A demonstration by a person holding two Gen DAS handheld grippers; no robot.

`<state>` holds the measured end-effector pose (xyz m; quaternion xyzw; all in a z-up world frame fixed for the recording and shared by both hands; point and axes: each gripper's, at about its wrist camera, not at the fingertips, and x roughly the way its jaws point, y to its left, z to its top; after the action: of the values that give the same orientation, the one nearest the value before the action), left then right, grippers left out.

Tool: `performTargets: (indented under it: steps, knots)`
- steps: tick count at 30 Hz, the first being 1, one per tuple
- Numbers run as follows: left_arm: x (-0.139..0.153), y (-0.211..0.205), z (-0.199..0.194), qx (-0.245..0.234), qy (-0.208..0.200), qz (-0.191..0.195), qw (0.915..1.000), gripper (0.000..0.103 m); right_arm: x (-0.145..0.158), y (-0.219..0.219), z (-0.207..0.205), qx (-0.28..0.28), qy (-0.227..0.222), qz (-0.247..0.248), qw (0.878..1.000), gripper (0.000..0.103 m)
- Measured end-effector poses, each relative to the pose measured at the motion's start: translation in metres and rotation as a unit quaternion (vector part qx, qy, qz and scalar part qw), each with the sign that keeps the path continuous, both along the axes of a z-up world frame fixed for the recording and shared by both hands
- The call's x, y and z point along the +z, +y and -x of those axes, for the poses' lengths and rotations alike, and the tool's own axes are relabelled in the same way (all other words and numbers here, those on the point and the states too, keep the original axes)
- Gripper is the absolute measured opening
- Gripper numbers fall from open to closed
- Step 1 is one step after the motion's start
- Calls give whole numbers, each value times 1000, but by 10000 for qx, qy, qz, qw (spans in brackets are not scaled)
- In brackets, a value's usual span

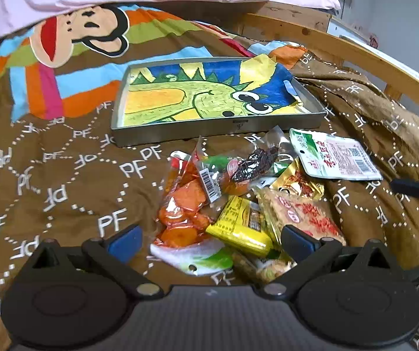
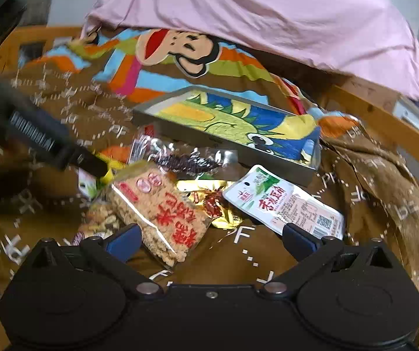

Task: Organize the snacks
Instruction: 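Move left tool to the yellow snack box while right tool reaches the puffed-rice bar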

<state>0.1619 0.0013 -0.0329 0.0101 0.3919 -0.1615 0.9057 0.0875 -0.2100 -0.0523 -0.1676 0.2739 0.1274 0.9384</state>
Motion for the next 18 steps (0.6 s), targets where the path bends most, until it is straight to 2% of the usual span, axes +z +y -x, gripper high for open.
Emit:
performTargets:
  steps: [8, 13, 18]
  knots:
    - [-5, 6, -16, -286, 138, 192, 9993, 103, -24, 26, -2, 433, -130, 825, 9956, 100]
    - [-6, 8, -18, -330, 171, 227, 9991, 103, -31, 31, -8, 347, -294, 1003, 9939, 100]
    - [-6, 2, -14, -542, 93, 150, 9984, 103, -35, 38, -7, 499, -475, 1225, 9901, 97]
